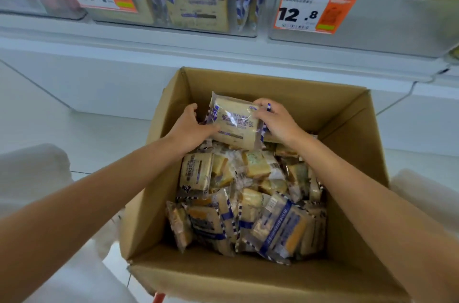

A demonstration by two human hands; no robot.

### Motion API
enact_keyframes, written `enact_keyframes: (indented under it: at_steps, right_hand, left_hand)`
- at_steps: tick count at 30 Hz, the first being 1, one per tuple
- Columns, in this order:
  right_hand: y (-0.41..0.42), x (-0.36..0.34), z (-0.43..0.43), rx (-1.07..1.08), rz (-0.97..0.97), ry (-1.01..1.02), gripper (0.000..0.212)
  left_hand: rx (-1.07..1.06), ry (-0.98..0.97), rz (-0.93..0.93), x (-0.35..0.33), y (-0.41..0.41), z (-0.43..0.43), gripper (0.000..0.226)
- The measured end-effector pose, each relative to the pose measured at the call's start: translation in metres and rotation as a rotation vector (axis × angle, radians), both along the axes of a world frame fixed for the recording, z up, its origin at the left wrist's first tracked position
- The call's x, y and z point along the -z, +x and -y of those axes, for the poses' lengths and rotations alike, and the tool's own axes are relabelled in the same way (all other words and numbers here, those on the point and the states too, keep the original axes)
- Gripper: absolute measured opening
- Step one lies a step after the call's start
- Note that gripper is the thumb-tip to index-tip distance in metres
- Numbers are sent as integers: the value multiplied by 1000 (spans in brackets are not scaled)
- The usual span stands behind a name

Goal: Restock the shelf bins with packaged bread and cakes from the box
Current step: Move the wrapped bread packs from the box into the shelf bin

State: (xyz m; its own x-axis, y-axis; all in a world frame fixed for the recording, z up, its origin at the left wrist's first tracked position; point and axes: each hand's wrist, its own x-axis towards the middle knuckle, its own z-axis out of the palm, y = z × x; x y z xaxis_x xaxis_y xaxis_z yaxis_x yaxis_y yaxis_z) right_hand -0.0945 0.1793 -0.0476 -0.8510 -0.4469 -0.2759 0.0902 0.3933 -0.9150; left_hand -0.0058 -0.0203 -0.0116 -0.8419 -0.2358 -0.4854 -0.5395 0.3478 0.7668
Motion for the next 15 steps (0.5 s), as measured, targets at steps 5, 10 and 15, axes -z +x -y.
enact_keyframes:
  at_steps: [5,10,15]
  right_hand:
    - [14,-52,-11,6,288,-245,23]
    - [41,-55,24,26,389,-237,43]
    - [58,5,67,14,289,132,49]
  left_hand:
    - [85,292,-42,-30,4,-4,42]
    - [17,324,-22,-49,26,34,34]
    - [-111,281,-52,-44,47,77,26]
